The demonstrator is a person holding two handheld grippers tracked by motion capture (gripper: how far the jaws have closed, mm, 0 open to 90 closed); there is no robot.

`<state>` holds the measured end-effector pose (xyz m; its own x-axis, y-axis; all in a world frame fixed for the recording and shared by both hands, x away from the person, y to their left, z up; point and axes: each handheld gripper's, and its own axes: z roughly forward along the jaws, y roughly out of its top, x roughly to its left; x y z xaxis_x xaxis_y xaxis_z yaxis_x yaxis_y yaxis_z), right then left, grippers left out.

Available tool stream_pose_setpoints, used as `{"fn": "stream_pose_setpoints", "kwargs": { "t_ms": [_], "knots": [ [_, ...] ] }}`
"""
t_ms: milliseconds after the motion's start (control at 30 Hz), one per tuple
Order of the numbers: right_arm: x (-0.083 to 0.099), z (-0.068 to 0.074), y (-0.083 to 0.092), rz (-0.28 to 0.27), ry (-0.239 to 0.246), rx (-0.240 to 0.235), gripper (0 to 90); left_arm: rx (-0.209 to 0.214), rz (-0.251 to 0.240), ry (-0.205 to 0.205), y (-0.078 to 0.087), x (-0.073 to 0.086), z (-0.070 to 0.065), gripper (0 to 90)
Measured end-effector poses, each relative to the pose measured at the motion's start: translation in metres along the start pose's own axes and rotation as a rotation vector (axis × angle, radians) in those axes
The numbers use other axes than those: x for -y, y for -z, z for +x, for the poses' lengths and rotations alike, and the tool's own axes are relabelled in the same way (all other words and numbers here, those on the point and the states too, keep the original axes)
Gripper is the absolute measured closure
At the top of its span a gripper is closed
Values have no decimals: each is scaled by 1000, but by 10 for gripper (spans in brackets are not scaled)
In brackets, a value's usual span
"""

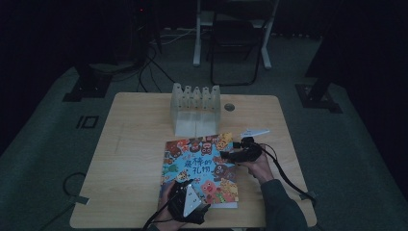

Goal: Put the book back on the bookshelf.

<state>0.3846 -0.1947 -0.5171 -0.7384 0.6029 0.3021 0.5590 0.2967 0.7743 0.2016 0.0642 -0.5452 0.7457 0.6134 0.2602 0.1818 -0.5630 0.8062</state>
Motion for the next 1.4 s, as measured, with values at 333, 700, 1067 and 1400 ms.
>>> {"fn": "stream_pose_setpoints", "kwargs": {
  "t_ms": [333,700,1067,1400],
  "knots": [
    [6,14,6,7,20,-20,238,-3,-7,-2,1,-1,0,43],
    [13,24,7,17,21,-52,288,-7,-16,-4,3,-2,0,47],
    [16,30,9,10,0,-67,327,-2,-25,-1,4,-3,0,49],
    [19,29,8,22,-25,-75,340,2,-24,-3,4,-4,-1,49]
  ]
}}
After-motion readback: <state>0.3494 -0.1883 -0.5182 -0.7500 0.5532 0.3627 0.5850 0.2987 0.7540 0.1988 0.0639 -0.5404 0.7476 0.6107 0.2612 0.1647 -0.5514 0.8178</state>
